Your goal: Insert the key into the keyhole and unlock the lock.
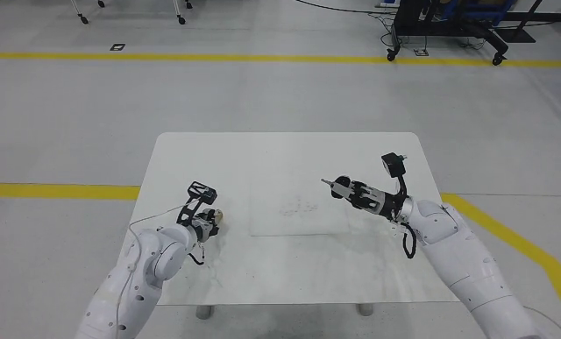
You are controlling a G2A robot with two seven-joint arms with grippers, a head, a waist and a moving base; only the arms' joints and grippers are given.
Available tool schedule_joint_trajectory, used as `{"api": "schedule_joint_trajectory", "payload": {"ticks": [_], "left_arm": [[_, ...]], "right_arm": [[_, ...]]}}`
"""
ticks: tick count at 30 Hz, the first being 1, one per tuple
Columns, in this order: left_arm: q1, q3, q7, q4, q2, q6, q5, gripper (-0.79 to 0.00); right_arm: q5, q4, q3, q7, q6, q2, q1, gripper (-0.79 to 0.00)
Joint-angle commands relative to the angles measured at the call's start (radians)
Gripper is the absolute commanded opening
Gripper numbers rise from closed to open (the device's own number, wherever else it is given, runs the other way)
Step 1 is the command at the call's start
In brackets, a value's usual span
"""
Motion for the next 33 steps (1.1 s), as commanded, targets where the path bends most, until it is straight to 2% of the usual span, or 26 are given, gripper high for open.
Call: {"api": "schedule_joint_trajectory", "payload": {"ticks": [1, 7, 9, 10, 14, 15, 19, 21, 23, 24, 25, 26, 33], "left_arm": [[-0.002, 0.002, 0.004, 0.005, -0.001, -0.007, -0.003, -0.785], [-0.011, 0.010, 0.008, 0.016, -0.004, -0.013, -0.006, -0.770], [-0.012, 0.010, 0.009, 0.015, -0.005, -0.013, -0.008, -0.542], [-0.013, 0.009, 0.009, 0.015, -0.006, -0.012, -0.008, -0.465], [-0.015, 0.008, 0.013, 0.012, -0.007, -0.012, -0.008, -0.339], [-0.017, 0.008, 0.012, 0.011, -0.007, -0.012, -0.009, -0.332], [-0.023, 0.009, 0.007, 0.010, -0.009, -0.014, -0.009, -0.385], [-0.025, 0.010, 0.006, 0.010, -0.010, -0.013, -0.008, -0.437], [-0.027, 0.012, 0.005, 0.012, -0.010, -0.013, -0.006, -0.539], [-0.028, 0.013, 0.005, 0.015, -0.011, -0.013, -0.006, -0.610], [-0.029, 0.013, 0.004, 0.019, -0.011, -0.013, -0.009, -0.723], [-0.031, 0.013, 0.003, 0.023, -0.012, -0.012, -0.011, -0.785], [-0.043, 0.018, 0.016, 0.040, -0.016, -0.019, -0.016, -0.785]], "right_arm": [[0.000, 0.000, 0.000, 0.000, 0.000, 0.000, 0.000, -0.785], [0.000, 0.000, 0.000, 0.000, 0.000, 0.000, 0.000, -0.785], [0.000, 0.000, 0.000, 0.000, 0.000, 0.000, 0.000, -0.785], [0.000, 0.000, 0.000, 0.000, 0.000, 0.000, 0.000, -0.785], [0.000, 0.000, 0.000, 0.000, 0.000, 0.000, 0.000, -0.785], [0.000, 0.000, 0.000, 0.000, 0.000, 0.000, 0.000, -0.785], [0.000, 0.000, 0.000, 0.000, 0.000, 0.000, 0.000, -0.785], [0.000, 0.000, 0.000, 0.000, 0.000, 0.000, 0.000, -0.785], [0.000, 0.000, 0.000, 0.000, 0.000, 0.000, 0.000, -0.785], [0.000, 0.000, 0.000, 0.000, 0.000, 0.000, 0.000, -0.785], [0.000, 0.000, 0.000, 0.000, 0.000, 0.000, 0.000, -0.785], [0.000, 0.000, 0.000, 0.000, 0.000, 0.000, 0.000, -0.785], [0.000, 0.000, 0.000, 0.000, 0.000, 0.000, 0.000, -0.785]]}}
